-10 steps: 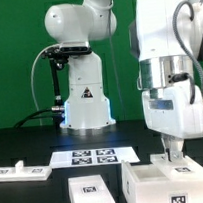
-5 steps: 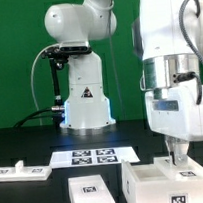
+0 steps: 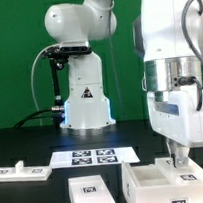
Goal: Assemble cabinet
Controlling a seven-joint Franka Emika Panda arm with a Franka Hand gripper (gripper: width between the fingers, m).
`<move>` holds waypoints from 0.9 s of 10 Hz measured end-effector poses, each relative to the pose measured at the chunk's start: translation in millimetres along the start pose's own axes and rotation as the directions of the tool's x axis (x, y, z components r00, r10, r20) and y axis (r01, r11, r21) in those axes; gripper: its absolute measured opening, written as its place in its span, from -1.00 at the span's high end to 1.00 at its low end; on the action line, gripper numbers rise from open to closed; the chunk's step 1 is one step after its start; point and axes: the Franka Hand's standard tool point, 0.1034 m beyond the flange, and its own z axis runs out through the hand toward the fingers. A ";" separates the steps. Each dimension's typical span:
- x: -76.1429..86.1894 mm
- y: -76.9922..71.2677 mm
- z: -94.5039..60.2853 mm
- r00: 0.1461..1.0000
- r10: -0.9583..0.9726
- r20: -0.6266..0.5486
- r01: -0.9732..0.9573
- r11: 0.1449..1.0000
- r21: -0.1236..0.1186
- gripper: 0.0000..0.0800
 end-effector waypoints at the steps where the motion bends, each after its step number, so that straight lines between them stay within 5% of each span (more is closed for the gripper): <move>1: 1.7 -2.2 -2.7 1.000 -0.017 0.001 0.017 1.000 0.005 0.81; 4: 7.3 -2.1 -32.0 0.999 -0.018 0.029 0.017 0.999 0.030 -0.36; 5: 7.2 4.8 -39.4 0.999 -0.012 0.041 0.011 1.000 0.027 -0.36; 6: 8.4 5.0 -36.1 0.999 -0.013 0.037 0.012 1.000 0.024 -0.78; 9: 8.4 5.2 -33.0 0.999 -0.014 0.033 0.014 1.000 0.021 -0.99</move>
Offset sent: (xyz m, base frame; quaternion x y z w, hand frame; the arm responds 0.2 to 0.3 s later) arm -0.0262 -0.0083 0.0361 0.0078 -0.0154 -0.0149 0.9997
